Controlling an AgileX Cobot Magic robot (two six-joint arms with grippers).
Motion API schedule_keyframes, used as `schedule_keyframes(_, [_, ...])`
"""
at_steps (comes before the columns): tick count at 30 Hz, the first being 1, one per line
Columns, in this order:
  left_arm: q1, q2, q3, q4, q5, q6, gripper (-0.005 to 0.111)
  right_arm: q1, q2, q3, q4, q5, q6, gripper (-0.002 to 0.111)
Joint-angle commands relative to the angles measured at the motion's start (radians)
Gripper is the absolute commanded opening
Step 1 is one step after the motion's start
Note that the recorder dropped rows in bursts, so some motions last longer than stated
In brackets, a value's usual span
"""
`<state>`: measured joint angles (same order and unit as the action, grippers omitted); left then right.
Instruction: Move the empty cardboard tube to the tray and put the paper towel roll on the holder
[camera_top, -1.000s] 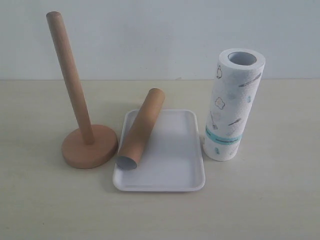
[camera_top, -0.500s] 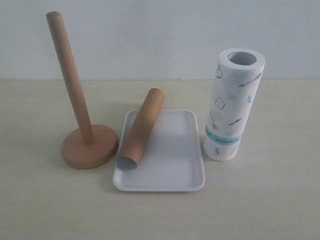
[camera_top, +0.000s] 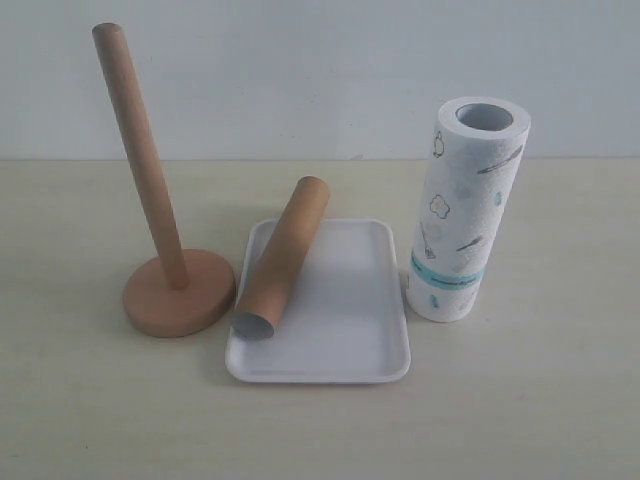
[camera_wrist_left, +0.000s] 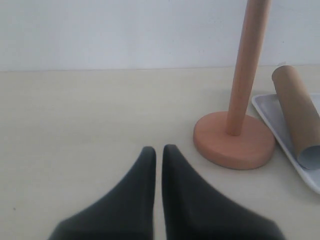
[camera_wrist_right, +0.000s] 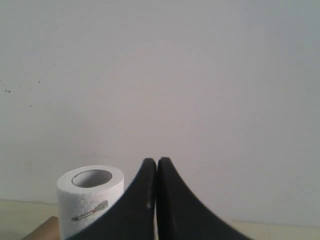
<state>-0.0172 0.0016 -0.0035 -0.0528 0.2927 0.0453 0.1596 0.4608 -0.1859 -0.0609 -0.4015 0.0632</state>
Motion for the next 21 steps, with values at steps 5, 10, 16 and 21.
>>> schedule_keyframes(5, [-0.005, -0.002, 0.003, 0.002, 0.0, 0.004, 0.004, 0.001, 0.004, -0.007, 0.006, 0.085, 0.15, 0.0])
schedule_keyframes(10, [-0.005, -0.002, 0.003, 0.002, 0.0, 0.004, 0.004, 0.001, 0.056, -0.007, -0.036, 0.173, 0.151, 0.0])
schedule_keyframes(16, [-0.005, -0.002, 0.003, 0.002, 0.0, 0.004, 0.004, 0.001, 0.238, -0.007, -0.1, 0.151, 0.26, 0.0])
schedule_keyframes(21, [-0.005, -0.002, 0.003, 0.002, 0.0, 0.004, 0.004, 0.001, 0.392, -0.007, -0.342, 0.126, 0.409, 0.0])
